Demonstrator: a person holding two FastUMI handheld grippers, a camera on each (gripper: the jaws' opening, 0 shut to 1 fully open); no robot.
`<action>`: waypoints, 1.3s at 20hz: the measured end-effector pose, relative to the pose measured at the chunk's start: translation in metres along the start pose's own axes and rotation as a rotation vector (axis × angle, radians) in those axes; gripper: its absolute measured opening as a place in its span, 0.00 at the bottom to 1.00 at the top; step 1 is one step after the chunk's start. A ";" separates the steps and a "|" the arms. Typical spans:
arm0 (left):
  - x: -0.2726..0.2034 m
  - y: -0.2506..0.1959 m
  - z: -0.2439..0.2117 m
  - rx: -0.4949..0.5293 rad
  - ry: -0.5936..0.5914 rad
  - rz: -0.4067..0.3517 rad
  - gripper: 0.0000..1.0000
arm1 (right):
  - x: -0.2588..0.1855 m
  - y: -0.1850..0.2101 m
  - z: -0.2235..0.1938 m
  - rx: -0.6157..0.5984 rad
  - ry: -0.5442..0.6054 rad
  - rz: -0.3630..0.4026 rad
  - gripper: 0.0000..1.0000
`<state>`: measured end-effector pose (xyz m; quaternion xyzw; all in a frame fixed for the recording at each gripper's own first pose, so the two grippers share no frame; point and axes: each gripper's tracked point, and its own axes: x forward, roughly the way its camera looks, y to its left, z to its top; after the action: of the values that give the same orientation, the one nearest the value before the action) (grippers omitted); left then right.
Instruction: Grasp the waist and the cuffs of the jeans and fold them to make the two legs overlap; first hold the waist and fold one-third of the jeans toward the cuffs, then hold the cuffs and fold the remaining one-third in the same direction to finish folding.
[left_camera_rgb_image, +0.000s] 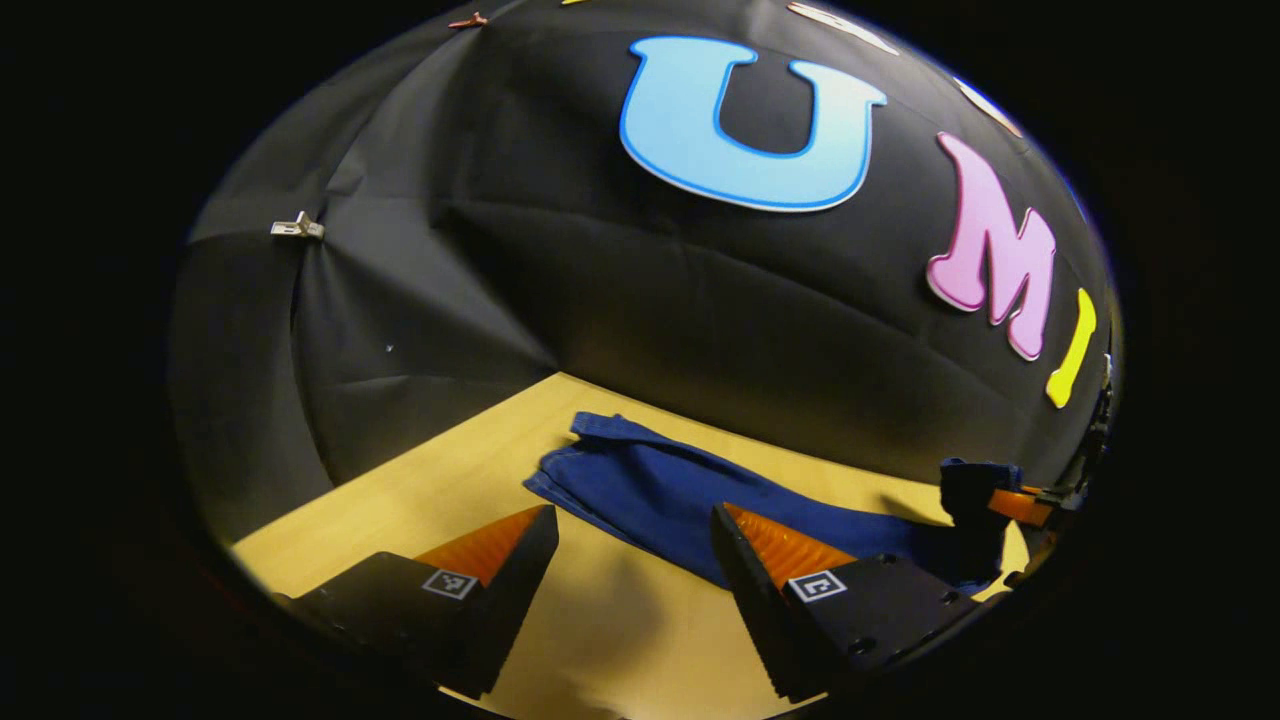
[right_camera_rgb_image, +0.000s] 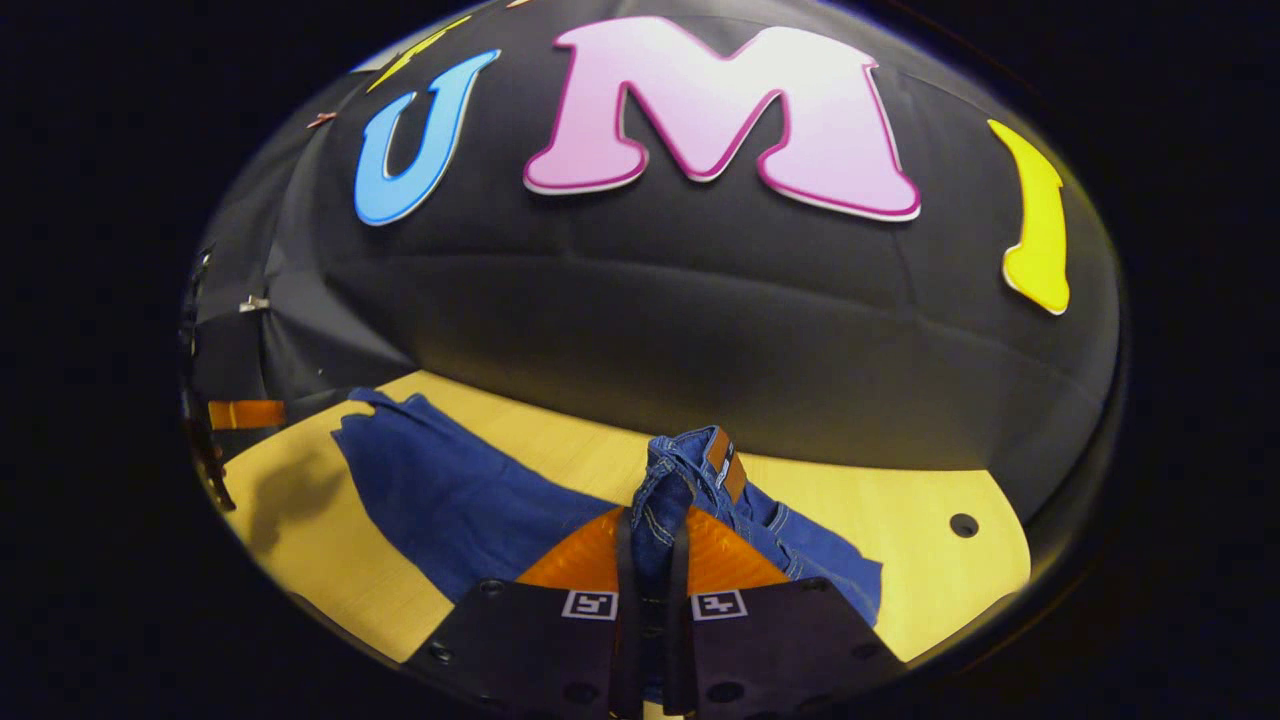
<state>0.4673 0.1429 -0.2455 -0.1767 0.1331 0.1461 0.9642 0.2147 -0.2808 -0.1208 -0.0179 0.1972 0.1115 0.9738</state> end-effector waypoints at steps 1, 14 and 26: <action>0.015 0.011 0.002 0.002 0.007 0.016 0.97 | -0.004 -0.002 -0.006 -0.007 0.012 0.006 0.12; 0.152 0.056 -0.014 0.135 0.190 0.093 0.96 | -0.015 0.069 -0.027 0.050 0.030 0.160 1.00; 0.160 0.027 -0.044 0.142 0.325 -0.018 0.55 | -0.047 0.016 -0.036 0.123 0.044 0.084 1.00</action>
<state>0.5972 0.1881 -0.3425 -0.1304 0.2956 0.0971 0.9414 0.1548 -0.2779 -0.1359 0.0478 0.2257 0.1394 0.9630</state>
